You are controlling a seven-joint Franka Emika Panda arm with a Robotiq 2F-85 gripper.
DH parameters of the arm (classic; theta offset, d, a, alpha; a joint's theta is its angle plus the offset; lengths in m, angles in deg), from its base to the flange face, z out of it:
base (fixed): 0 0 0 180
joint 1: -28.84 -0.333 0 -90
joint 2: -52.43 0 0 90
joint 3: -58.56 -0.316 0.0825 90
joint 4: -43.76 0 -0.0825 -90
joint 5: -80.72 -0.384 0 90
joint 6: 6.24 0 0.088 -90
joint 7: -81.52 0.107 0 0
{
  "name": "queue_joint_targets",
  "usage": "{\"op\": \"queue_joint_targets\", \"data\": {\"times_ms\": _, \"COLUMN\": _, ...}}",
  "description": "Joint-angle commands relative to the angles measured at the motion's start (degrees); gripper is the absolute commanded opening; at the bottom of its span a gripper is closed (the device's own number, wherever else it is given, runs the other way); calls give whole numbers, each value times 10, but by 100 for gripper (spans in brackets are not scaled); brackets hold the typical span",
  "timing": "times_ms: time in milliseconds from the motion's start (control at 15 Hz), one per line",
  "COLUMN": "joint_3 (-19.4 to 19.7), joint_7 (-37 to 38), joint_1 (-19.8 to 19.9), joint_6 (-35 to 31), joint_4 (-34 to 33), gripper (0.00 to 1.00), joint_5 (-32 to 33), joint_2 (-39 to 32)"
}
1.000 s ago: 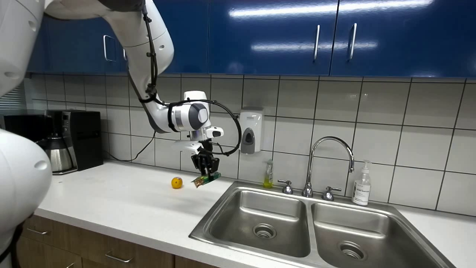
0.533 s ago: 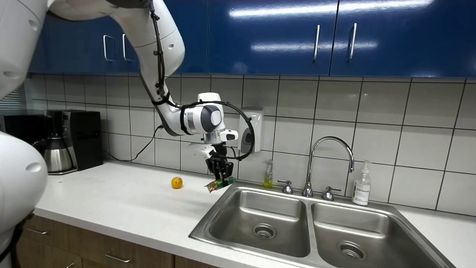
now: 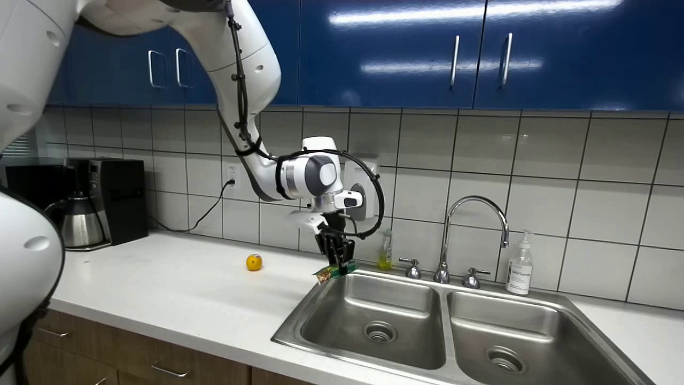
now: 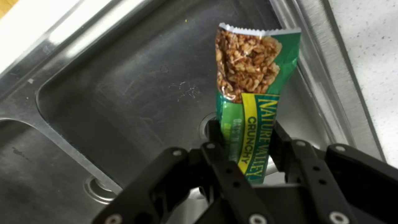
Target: Put the green packet in the sink.
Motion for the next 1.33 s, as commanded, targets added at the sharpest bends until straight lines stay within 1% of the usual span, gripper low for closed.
{"op": "queue_joint_targets", "data": {"times_ms": 0, "joint_3": -3, "joint_7": 1, "joint_1": 7, "joint_6": 0, "joint_4": -3, "gripper": 40, "joint_5": 2, "joint_2": -3}}
{"op": "queue_joint_targets", "data": {"times_ms": 733, "joint_3": 2, "joint_7": 2, "joint_1": 9, "joint_6": -3, "joint_4": -5, "gripper": 40, "joint_5": 2, "joint_2": -7}}
{"op": "queue_joint_targets", "data": {"times_ms": 800, "joint_3": 2, "joint_7": 2, "joint_1": 9, "joint_6": -3, "joint_4": -5, "gripper": 15, "joint_5": 2, "joint_2": -7}}
{"op": "queue_joint_targets", "data": {"times_ms": 1067, "joint_3": 4, "joint_7": 1, "joint_1": 14, "joint_6": -15, "joint_4": -21, "gripper": 15, "joint_5": -1, "joint_2": -33}}
{"op": "queue_joint_targets", "data": {"times_ms": 1133, "joint_3": 9, "joint_7": 5, "joint_1": 13, "joint_6": -23, "joint_4": -27, "gripper": 15, "joint_5": 6, "joint_2": -43}}
{"op": "queue_joint_targets", "data": {"times_ms": 1267, "joint_3": 9, "joint_7": -5, "joint_1": 23, "joint_6": -27, "joint_4": -43, "gripper": 15, "joint_5": -5, "joint_2": -65}}
